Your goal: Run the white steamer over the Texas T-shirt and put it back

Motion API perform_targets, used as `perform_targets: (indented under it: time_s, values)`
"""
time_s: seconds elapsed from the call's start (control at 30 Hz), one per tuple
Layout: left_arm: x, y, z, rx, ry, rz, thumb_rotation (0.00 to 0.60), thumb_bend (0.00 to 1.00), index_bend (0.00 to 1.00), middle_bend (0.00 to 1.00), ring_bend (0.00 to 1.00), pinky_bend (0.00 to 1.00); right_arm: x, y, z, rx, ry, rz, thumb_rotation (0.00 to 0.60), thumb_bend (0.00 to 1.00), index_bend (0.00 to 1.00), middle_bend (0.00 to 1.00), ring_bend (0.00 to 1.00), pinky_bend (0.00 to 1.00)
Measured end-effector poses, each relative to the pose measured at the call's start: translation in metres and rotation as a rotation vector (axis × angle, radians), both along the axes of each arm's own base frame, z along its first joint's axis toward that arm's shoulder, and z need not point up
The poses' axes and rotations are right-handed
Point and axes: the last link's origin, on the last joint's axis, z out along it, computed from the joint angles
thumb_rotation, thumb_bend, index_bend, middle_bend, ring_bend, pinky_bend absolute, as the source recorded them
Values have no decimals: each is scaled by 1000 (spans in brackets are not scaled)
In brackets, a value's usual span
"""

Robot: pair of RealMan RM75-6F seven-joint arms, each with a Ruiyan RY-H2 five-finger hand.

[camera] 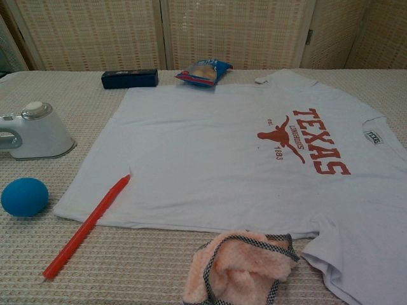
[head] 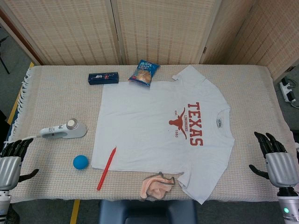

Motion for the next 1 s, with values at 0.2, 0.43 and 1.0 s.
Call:
perform_targets:
  time_s: [0.2,0.43,1.0]
  values:
    - [-1,1,-3,-19,5,15,600,8,157,215,164,177,2,-1,1,-2,5,-1,600,0,31,123,85,220]
    - [1,13,1,-19,-8,10,600,31,180,217,165,182,3,0,9,-15,19,1,600,0,29,123,90,220]
    - [11,100,-22,-110,-14,93,600,87,194,218,156,186,4,-2,22,-36,44,-4,600,0,26,123,95,219]
